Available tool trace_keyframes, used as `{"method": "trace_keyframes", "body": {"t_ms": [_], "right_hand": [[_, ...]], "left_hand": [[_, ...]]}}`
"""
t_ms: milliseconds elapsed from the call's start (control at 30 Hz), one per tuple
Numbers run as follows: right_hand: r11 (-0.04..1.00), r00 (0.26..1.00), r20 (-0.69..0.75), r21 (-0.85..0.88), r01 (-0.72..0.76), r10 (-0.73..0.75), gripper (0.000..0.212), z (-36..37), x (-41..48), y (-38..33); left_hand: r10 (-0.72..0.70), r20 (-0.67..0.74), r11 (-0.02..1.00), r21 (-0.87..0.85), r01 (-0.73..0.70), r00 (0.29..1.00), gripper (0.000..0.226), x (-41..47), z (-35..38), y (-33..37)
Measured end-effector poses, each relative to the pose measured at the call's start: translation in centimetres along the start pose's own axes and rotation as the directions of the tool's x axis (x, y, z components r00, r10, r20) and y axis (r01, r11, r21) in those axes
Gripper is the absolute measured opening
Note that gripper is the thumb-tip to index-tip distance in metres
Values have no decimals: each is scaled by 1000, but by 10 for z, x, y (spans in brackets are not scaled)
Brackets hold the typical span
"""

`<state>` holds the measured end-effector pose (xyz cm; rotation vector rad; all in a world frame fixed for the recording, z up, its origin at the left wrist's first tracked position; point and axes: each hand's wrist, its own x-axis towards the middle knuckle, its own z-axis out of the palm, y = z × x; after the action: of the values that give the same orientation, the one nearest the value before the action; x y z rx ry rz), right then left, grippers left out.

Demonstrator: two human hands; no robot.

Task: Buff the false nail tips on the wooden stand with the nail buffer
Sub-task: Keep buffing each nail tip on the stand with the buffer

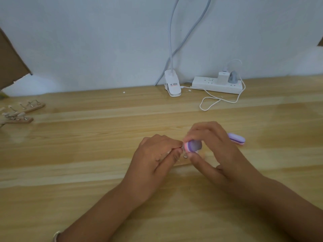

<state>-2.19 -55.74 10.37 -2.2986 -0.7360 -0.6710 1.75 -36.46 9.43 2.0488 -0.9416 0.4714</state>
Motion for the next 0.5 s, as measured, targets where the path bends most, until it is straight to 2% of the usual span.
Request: {"method": "trace_keyframes", "body": {"t_ms": [100, 200, 333, 500], "right_hand": [[991, 989, -132, -123, 47, -64, 22, 3, 1, 5], [997, 978, -206, -77, 20, -36, 30, 2, 0, 8], [985, 964, -206, -59, 162, -171, 16, 8, 0, 6], [989, 968, -214, -92, 116, -133, 17, 4, 0, 14]], "left_hand": [[-1, -20, 1000, -3, 1, 1000, 17, 0, -1, 1], [-34, -60, 999, -23, 33, 998, 15, 1, -1, 1], [-13, -61, 998, -58, 10, 998, 22, 1, -2, 2], [-40, -44, 999, -20, 39, 998, 14, -1, -1, -1]]}}
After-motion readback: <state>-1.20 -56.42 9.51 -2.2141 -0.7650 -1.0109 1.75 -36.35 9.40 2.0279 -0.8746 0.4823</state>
